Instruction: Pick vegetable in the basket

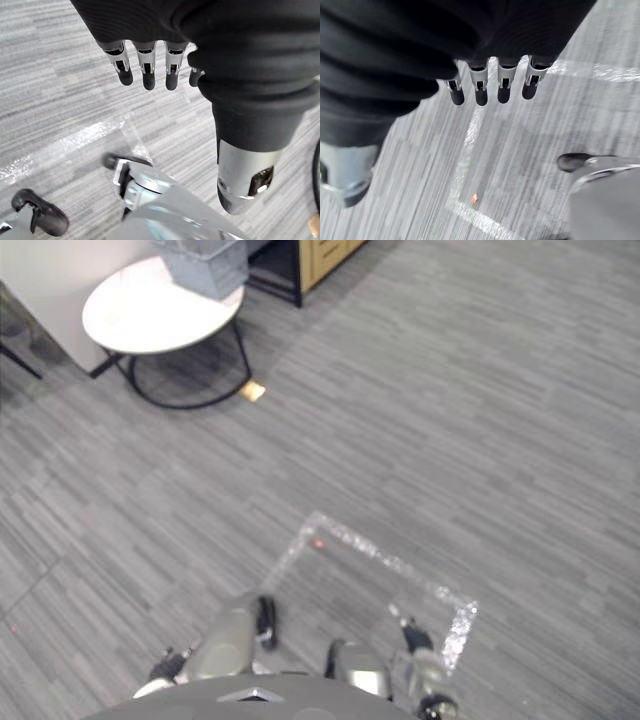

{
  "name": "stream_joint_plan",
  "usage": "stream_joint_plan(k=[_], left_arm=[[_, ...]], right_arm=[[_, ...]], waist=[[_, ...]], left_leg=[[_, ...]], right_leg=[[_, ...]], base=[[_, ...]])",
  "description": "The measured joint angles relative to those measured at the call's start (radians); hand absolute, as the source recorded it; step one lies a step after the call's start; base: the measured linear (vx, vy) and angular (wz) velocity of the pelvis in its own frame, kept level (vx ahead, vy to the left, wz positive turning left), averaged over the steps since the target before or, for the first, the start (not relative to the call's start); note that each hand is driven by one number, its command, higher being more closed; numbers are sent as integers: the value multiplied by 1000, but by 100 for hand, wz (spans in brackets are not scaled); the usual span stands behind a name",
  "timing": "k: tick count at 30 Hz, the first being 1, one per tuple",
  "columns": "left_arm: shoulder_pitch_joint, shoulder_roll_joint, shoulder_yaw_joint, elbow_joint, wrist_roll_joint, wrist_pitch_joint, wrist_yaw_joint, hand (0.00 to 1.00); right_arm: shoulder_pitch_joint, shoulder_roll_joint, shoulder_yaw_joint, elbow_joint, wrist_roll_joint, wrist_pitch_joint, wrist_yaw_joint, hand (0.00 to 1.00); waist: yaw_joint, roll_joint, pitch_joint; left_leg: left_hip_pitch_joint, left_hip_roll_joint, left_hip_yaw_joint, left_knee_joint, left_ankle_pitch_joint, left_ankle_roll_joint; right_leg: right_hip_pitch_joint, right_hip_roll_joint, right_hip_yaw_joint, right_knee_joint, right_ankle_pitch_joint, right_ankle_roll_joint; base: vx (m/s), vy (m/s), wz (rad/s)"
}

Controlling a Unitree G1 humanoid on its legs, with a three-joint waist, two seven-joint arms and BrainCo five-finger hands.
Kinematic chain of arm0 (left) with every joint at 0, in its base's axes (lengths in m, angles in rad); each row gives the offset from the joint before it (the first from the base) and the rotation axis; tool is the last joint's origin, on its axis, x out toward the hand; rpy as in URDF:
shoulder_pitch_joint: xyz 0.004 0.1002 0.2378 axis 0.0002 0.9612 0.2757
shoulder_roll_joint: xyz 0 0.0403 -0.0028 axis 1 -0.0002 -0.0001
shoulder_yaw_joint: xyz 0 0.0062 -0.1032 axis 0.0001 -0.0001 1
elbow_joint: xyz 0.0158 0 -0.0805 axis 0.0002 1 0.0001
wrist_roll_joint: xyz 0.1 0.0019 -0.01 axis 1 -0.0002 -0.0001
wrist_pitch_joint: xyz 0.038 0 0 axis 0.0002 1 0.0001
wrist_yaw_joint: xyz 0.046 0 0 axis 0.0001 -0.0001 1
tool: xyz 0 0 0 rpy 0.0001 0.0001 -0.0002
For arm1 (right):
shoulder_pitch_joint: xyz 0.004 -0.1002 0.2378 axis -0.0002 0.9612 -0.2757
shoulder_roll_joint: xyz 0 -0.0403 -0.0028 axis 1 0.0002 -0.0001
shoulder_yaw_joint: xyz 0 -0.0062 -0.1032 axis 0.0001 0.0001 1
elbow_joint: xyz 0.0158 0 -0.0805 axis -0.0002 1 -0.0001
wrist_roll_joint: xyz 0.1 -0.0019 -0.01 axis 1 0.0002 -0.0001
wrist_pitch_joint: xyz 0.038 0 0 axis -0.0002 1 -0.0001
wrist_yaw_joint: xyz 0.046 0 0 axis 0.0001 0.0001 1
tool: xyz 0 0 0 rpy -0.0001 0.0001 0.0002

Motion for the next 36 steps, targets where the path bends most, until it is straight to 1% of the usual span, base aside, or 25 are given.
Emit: stream_joint_plan(k=[2,3,5,6,7,8,10,11,12,13,14,15,17,19,23,25,26,27,29,30,32,33,34,35,36], left_arm=[[11,-10,-9,1,1,0,1,0],[17,-20,-19,2,2,0,5,0],[27,-26,-58,21,18,1,9,0],[43,3,-58,24,44,3,7,0],[44,23,-65,34,65,2,12,0],[37,31,-67,32,79,1,15,0],[12,47,-77,31,95,1,17,0],[11,55,-77,29,112,2,15,0],[17,54,-79,24,117,2,11,0],[21,55,-88,18,118,3,11,0],[17,67,-113,13,124,11,8,0],[9,75,-135,-5,124,15,9,0],[-34,77,-156,-16,126,14,9,0],[-90,74,-155,-40,126,12,13,0],[-172,31,-138,-109,126,-3,32,0],[-203,-17,-111,-133,126,-5,41,0],[-208,-27,-100,-135,126,-5,44,0],[-207,-41,-82,-133,126,-5,50,0],[-211,-73,-56,-114,126,-3,51,0],[-199,-103,-45,-100,125,-2,50,0],[-168,-121,0,-67,124,0,45,0],[-158,-123,42,-65,116,-1,38,0],[-158,-123,63,-63,111,0,32,0],[-151,-112,105,-61,106,0,25,0],[-132,-95,119,-48,105,2,20,0]], right_arm=[[-37,-21,64,-44,-3,-7,-8,0],[-66,-33,96,-57,-19,-20,-15,0],[-92,-46,131,-56,-40,-26,-18,0],[-94,-26,151,-52,-41,-29,-18,0],[-95,-7,164,-45,-43,-34,-14,0],[-93,-2,170,-46,-45,-41,-13,0],[-83,-1,163,-39,-69,-47,-9,0],[-58,1,153,-22,-71,-44,2,0],[-19,1,139,-13,-71,-43,11,0],[3,1,136,-12,-70,-43,13,0],[47,3,118,-6,-70,-43,18,0],[73,3,69,-9,-57,-43,23,0],[95,-16,30,-5,-61,-40,22,0],[125,-7,-15,-4,-60,-39,23,0],[194,63,-110,-11,-48,-22,19,0],[223,72,-122,-17,-37,-13,17,0],[228,77,-129,-27,-37,-10,16,0],[233,77,-130,-37,-38,-5,17,0],[236,80,-134,-53,-39,-2,17,0],[233,64,-151,-54,-39,-2,17,0],[204,52,-167,-59,-39,-1,17,0],[194,48,-166,-76,-39,-1,18,0],[188,46,-165,-87,-39,-1,17,0],[166,39,-155,-88,-46,0,11,0],[167,30,-126,-85,-60,1,8,0]], waist=[[4,18,0],[21,35,2],[49,50,1],[58,8,-14],[65,-37,-33],[65,-49,-40],[56,-59,-41],[44,-64,-40],[39,-62,-40],[34,-62,-39],[21,-62,-38],[5,-57,-35],[-24,-37,-22],[-33,-34,-17],[-75,-25,-14],[-72,-22,-16],[-75,-20,-17],[-74,-17,-17],[-76,-8,-20],[-72,23,-28],[-75,46,-33],[-75,59,-34],[-68,64,-33],[-60,59,-23],[-52,55,-19]], left_leg=[[-1,2,-25,-215,81,-11],[-6,14,-48,-309,107,-15],[-7,29,-46,-316,147,-13],[0,-15,-20,-254,239,-5],[-20,-56,2,-204,226,19],[-25,-72,13,-196,204,32],[1,-115,30,-167,165,83],[61,-145,34,-167,117,102],[147,-163,37,-178,67,115],[193,-168,39,-189,45,121],[279,-183,30,-208,11,129],[365,-195,17,-241,-5,133],[477,-192,2,-298,-28,135],[550,-181,-11,-323,-56,139],[641,-134,-49,-327,-144,101],[695,-95,-61,-325,-209,62],[702,-83,-74,-325,-225,53],[726,-60,-79,-322,-242,51],[722,-22,-98,-247,-226,29],[707,14,-115,-161,-201,-4],[627,49,-148,78,-97,-22],[517,68,-193,317,69,-64],[457,78,-207,451,121,-103],[358,97,-203,664,129,-111],[293,108,-158,781,106,-93]], right_leg=[[9,-1,7,-12,-19,29],[21,-1,22,-11,-43,54],[73,-18,47,-14,-86,94],[102,-83,49,-21,-106,118],[80,-132,84,20,-96,118],[50,-152,105,61,-74,115],[-16,-190,171,231,18,115],[-49,-209,189,382,122,99],[-106,-231,190,554,324,95],[-134,-241,189,651,377,95],[-199,-260,169,832,351,72],[-260,-264,135,940,268,53],[-335,-245,47,951,137,42],[-404,-208,-39,821,74,34],[-482,-120,-102,343,106,61],[-505,-87,-64,104,185,62],[-508,-83,-46,65,195,65],[-518,-76,-37,83,279,64],[-543,-70,-46,223,292,27],[-537,-53,-73,298,220,-30],[-485,-33,-99,345,129,-48],[-418,-13,-113,324,89,-55],[-379,-3,-118,308,76,-59],[-290,18,-120,266,58,-65],[-188,30,-118,209,49,-73]], base=[[366,222,-11],[462,318,-32],[527,385,-34],[596,356,-27],[600,315,-22],[610,268,-10],[638,309,16],[782,370,11],[767,352,6],[493,217,2],[616,224,12],[609,204,17],[607,138,19],[495,12,22],[466,-116,41],[701,-256,25],[626,-240,30],[640,-276,37],[646,-328,38],[792,-442,24],[789,-413,18],[498,-222,18],[596,-246,14],[577,-196,1],[456,-154,-6]])
